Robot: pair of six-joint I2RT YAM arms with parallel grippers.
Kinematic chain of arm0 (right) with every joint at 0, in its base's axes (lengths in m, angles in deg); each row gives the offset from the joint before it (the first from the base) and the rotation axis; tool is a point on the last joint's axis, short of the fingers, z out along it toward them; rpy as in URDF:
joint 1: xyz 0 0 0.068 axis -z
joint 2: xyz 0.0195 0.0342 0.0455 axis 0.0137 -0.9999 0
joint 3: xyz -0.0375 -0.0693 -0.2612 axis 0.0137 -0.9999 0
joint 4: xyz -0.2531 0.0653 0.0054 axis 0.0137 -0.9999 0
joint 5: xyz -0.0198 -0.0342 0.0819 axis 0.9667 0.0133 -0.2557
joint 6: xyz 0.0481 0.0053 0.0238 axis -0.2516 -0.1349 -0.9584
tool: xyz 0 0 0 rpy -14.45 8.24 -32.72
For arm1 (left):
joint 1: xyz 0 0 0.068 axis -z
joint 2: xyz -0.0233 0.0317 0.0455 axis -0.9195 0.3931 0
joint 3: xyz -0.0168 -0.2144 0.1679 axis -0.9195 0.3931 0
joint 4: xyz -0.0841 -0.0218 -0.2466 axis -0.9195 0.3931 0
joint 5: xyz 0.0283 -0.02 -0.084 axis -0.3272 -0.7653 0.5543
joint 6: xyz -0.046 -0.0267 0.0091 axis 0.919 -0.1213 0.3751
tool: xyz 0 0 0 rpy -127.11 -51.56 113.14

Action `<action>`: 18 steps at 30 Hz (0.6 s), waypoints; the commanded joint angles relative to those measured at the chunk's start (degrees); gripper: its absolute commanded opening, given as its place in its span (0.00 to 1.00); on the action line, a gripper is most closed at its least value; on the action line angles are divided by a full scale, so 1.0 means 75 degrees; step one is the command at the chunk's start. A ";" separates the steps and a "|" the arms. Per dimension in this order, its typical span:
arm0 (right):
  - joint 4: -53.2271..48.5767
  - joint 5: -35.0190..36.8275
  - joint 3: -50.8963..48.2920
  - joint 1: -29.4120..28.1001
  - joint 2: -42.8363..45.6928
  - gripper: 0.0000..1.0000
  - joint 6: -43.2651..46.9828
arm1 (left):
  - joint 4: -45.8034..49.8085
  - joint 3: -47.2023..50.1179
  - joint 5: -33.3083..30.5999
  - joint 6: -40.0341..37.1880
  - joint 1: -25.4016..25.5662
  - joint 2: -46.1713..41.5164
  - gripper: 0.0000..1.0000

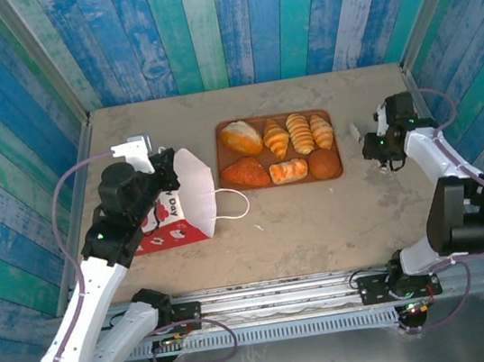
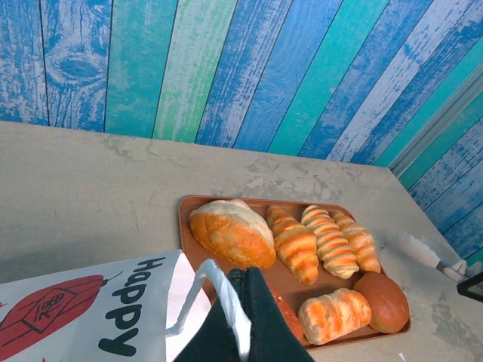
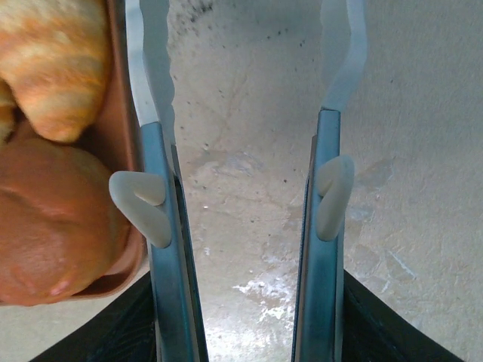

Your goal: Take the fake bread out of the paper bag

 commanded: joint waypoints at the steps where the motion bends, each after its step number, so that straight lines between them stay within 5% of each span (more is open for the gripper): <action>1: 0.0476 0.0219 0.0180 0.0022 -0.0144 0.55 0.0077 | -0.0229 0.0057 -0.0008 -0.0008 0.0013 -0.0154 0.00; 18: 0.0687 0.0355 0.0291 0.0029 -0.1832 0.65 0.0189 | -0.0158 0.0001 -0.0101 0.0009 0.0013 -0.0210 0.00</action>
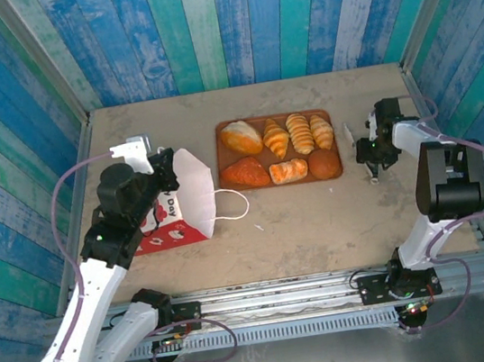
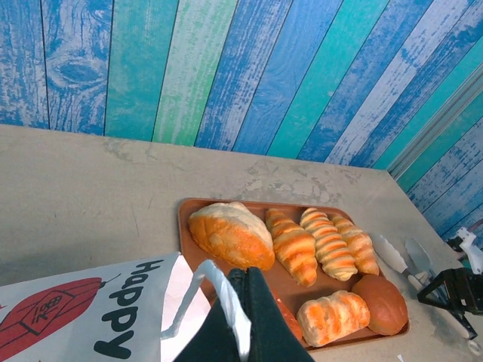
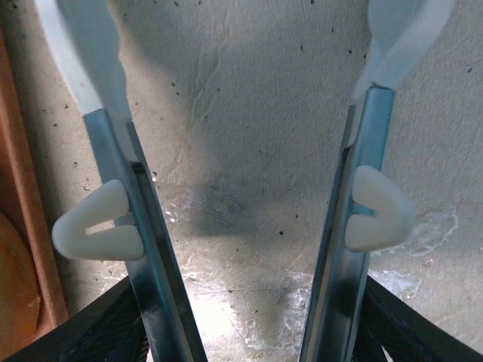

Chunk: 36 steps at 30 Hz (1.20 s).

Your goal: Take the fake bread out of the paper bag

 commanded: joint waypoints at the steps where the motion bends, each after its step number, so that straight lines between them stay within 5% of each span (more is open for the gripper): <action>1: 0.0074 0.0298 -0.0057 0.0034 0.0031 0.66 0.0080 | -0.0134 -0.0034 -0.0089 0.0001 0.0013 -0.0119 0.00; 25: -0.0274 0.0345 -0.0286 0.0027 0.1607 0.93 -0.0263 | -0.0102 -0.0073 -0.0130 0.0025 0.0013 -0.0133 0.00; 29: -0.0193 -0.0818 -0.0252 0.0020 0.2759 0.91 -0.0609 | -0.0128 -0.0106 -0.0154 0.0042 0.0013 -0.0122 0.00; 32: 0.0404 -0.2844 -0.0355 -0.0136 0.3359 0.87 -0.1097 | -0.0158 -0.0101 -0.0177 0.0095 0.0006 -0.0106 0.00; 34: 0.0670 -0.4044 -0.0297 -0.0580 0.3476 0.82 -0.1488 | -0.0224 -0.0067 -0.0195 0.0107 0.0013 -0.0090 0.00; 36: 0.0812 -0.4235 -0.0221 -0.1353 0.3531 0.82 -0.1652 | -0.0229 -0.0099 -0.0195 0.0118 0.0005 -0.0082 0.00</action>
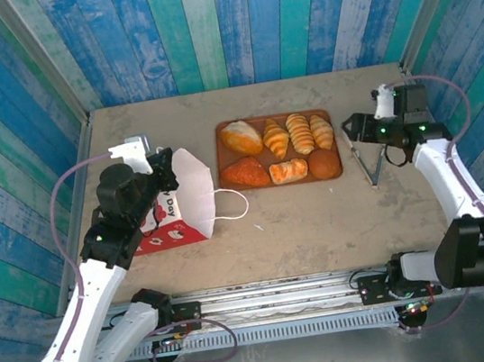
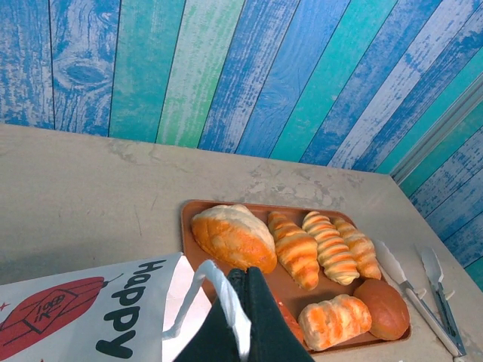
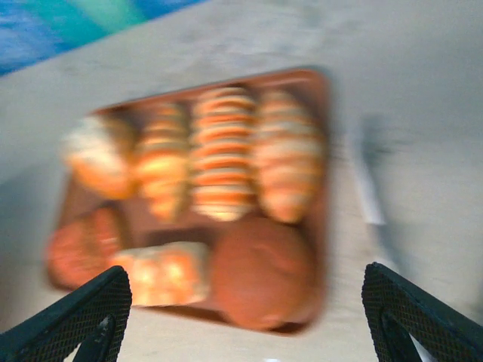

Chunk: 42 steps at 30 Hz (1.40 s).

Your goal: Take the fake bread out of the paper bag

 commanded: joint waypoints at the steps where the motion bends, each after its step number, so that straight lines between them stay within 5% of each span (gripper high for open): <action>1: 0.0393 -0.1726 0.0046 -0.1183 -0.0065 0.82 -0.0693 | -0.0226 -0.0108 -0.0087 0.0036 0.0014 -0.0057 0.00; 9: 0.1756 -0.1937 -0.0091 -0.4140 -0.1243 0.74 -0.1882 | -0.0264 -0.0083 -0.0163 0.0112 0.0014 -0.0078 0.00; 17: 0.1935 -0.1957 0.0445 -0.5670 -0.2911 0.67 -0.2036 | -0.0241 -0.0090 -0.0169 0.0118 0.0013 -0.0073 0.00; 19: 0.1910 -0.1811 0.0534 -0.5814 -0.3227 0.63 -0.2006 | -0.0241 -0.0078 -0.0159 0.0136 0.0013 -0.0074 0.00; 24: 0.1977 -0.1815 0.0712 -0.5845 -0.3419 0.28 -0.1955 | -0.0181 -0.0106 -0.0190 0.0128 0.0013 -0.0116 0.00; 30: 0.1827 -0.1459 0.1136 -0.5694 -0.3012 0.01 -0.1761 | 0.0062 -0.0236 -0.1043 0.0398 0.0013 -0.0050 0.00; 37: 0.1591 -0.1454 0.2442 -0.5463 -0.3225 0.00 -0.1709 | 0.0392 -0.0841 -0.2499 0.0431 -0.0013 0.0623 0.00; 42: 0.1392 -0.1427 0.3460 -0.5317 -0.3555 0.01 -0.1678 | 0.0071 -0.1292 -0.2053 0.0276 -0.0771 0.1267 0.00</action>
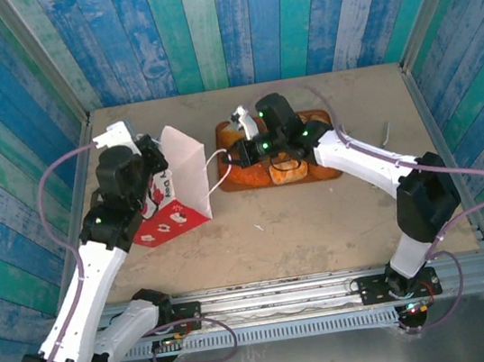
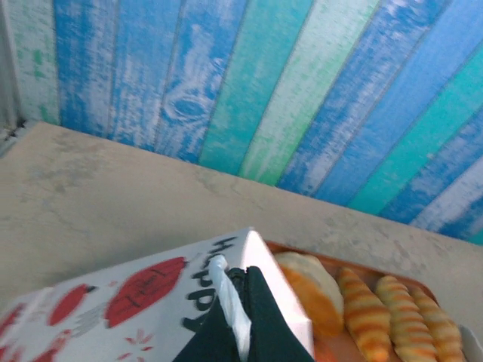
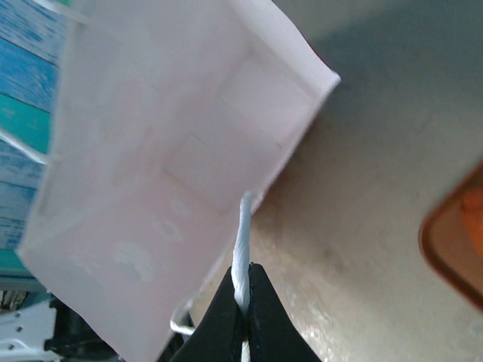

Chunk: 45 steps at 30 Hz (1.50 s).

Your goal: Take the fake bread out of the paper bag

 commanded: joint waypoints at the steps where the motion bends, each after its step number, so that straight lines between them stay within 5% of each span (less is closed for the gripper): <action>1: -0.0220 0.0053 0.0660 0.0157 -0.0288 0.01 0.0132 | -0.0270 -0.0336 0.0006 -0.0150 -0.0630 0.0394 0.00; 17: -0.0834 0.0340 0.3906 0.1014 -0.2311 0.02 0.0221 | -0.1295 -0.2948 0.1442 -0.0781 -0.2342 0.4142 0.00; 30: -0.1246 0.0463 0.5768 0.1061 -0.3332 0.04 0.0210 | -0.1082 -0.5560 0.2220 -0.0820 -0.2619 0.6824 0.00; 36: -0.1598 0.0226 0.6427 0.1074 -0.3772 0.14 0.0204 | -0.0586 -0.6610 0.2298 -0.0939 -0.2649 0.7727 0.01; 43: -0.1908 0.0115 0.6946 0.1165 -0.3789 0.50 0.0296 | -0.0243 -0.7027 0.2401 -0.1007 -0.2683 0.7856 0.36; 45: -0.1996 0.0057 0.6990 0.1189 -0.3745 0.51 0.0328 | -0.0140 -0.7093 0.2368 -0.1031 -0.2696 0.7824 0.51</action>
